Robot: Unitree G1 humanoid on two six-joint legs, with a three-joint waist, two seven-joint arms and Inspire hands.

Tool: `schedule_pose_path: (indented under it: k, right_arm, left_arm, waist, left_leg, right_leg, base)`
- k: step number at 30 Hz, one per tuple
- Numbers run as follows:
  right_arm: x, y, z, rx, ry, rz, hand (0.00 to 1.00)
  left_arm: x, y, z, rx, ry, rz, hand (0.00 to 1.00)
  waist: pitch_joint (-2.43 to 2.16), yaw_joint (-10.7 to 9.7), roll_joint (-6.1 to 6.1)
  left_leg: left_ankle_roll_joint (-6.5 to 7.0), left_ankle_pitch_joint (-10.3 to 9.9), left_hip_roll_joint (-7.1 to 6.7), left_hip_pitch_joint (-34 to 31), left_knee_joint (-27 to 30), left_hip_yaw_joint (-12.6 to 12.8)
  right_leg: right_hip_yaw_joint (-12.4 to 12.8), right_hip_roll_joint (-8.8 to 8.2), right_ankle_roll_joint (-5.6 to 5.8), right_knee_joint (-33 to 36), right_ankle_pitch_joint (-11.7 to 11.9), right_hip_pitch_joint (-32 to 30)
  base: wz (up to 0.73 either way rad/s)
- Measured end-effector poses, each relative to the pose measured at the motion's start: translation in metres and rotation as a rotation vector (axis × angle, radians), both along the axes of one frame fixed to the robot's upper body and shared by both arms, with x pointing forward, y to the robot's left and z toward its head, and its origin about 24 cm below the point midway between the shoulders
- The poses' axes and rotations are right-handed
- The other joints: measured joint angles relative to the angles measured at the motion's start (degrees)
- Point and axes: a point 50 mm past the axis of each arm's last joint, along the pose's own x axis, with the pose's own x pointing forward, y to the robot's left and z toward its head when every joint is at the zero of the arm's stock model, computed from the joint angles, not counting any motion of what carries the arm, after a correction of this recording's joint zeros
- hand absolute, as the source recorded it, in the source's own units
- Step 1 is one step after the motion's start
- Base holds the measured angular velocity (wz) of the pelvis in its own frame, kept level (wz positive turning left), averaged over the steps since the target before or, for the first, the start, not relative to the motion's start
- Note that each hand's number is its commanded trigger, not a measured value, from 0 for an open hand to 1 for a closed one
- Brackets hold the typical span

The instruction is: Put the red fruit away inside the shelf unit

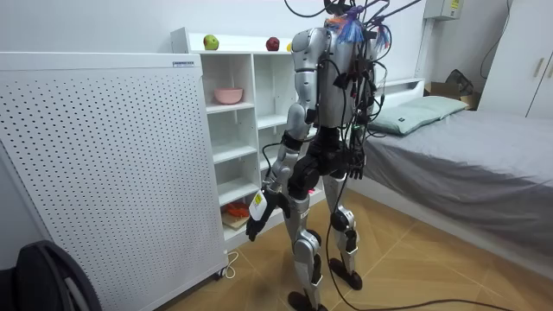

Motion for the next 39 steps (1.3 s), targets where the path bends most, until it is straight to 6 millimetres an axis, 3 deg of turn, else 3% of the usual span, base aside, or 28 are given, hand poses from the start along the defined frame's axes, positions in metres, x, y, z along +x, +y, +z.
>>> schedule_pose_path:
  k: [6, 10, 16, 20, 24, 27, 30, 34, 39]
  right_arm:
    - [0.003, 0.0, 0.0, 0.012, -0.02, -0.011, 0.0]
    - [0.004, 0.001, 0.0, 0.029, -0.062, -0.106, 0.0]
    - [0.007, -0.004, 0.002, 0.042, -0.156, -0.391, 0.0]
    - [0.04, -0.029, 0.018, -0.027, -0.392, -0.688, 0.0]
    - [0.091, -0.052, 0.054, -0.09, -0.691, -0.757, 0.0]
    - [0.14, -0.065, 0.102, -0.155, -0.967, -0.716, 0.0]
    - [0.162, -0.069, 0.143, -0.227, -1.161, -0.653, 0.0]
    - [0.176, -0.069, 0.188, -0.317, -1.348, -0.606, 0.0]
    - [0.193, -0.067, 0.26, -0.461, -1.64, -0.508, 0.0]
  left_arm:
    - [0.0, 0.0, 0.0, -0.001, -0.003, -0.001, 0.0]
    - [0.002, -0.001, 0.0, -0.005, -0.018, -0.007, 0.0]
    - [0.005, 0.001, 0.001, -0.003, -0.044, -0.001, 0.0]
    - [0.007, 0.01, 0.005, 0.036, -0.096, 0.015, 0.0]
    - [0.008, 0.016, 0.008, 0.061, -0.131, 0.045, 0.0]
    - [0.005, 0.017, 0.008, 0.062, -0.133, 0.045, 0.0]
    - [0.003, 0.018, 0.009, 0.064, -0.13, 0.044, 0.0]
    - [-0.006, 0.017, 0.008, 0.058, -0.109, 0.048, 0.0]
    - [-0.005, 0.016, 0.008, 0.04, -0.106, 0.043, 0.0]
  waist:
    - [-0.01, 0.0, -0.02]
    - [-0.03, 0.2, -0.1]
    - [-0.03, -0.1, 0.04]
    - [-0.15, -0.9, -0.06]
    - [-0.25, -0.9, 0.01]
    - [-0.28, -1.0, -0.01]
    - [-0.29, -1.0, -0.21]
    - [-0.27, -0.7, -0.41]
    - [0.03, 0.2, -0.93]
  left_leg:
    - [0.0, 0.0, 0.0, 0.0, 0.0, 0.0]
    - [0.0, 0.0, 0.0, -0.1, -0.1, 0.0]
    - [0.0, 0.0, 0.0, -0.1, -0.1, 0.2]
    - [0.01, 0.0, -0.04, 0.0, -0.1, 0.2]
    - [0.03, 0.0, -0.06, -0.2, 0.0, 0.2]
    - [0.09, 0.1, -0.06, -0.4, 0.0, 0.2]
    - [0.08, 0.1, -0.07, -0.6, -0.1, 0.0]
    - [0.08, 0.1, -0.07, -1.0, -0.1, 0.0]
    - [0.08, 0.1, 0.0, -1.6, -0.1, 0.2]
  right_leg:
    - [0.0, 0.0, 0.0, 0.0, 0.0, 0.0]
    - [0.0, 0.02, 0.01, 0.0, 0.0, 0.0]
    - [0.2, 0.04, 0.05, -0.1, 0.2, -0.1]
    - [0.4, 0.05, 0.05, 0.0, 0.2, -0.1]
    - [1.0, 0.1, 0.08, 0.2, 0.2, -0.8]
    - [1.0, 0.1, 0.13, 0.0, 0.3, -1.0]
    - [0.6, 0.11, 0.1, 0.1, 0.3, -0.9]
    - [0.5, 0.11, 0.1, 0.2, 0.3, -1.3]
    - [0.5, 0.1, 0.1, 1.0, 0.3, -2.6]
  base:
    - [0.0]
    - [0.0]
    - [-0.01]
    - [-0.02]
    - [-0.06]
    - [-0.01]
    - [0.04]
    - [0.01]
    - [-0.03]
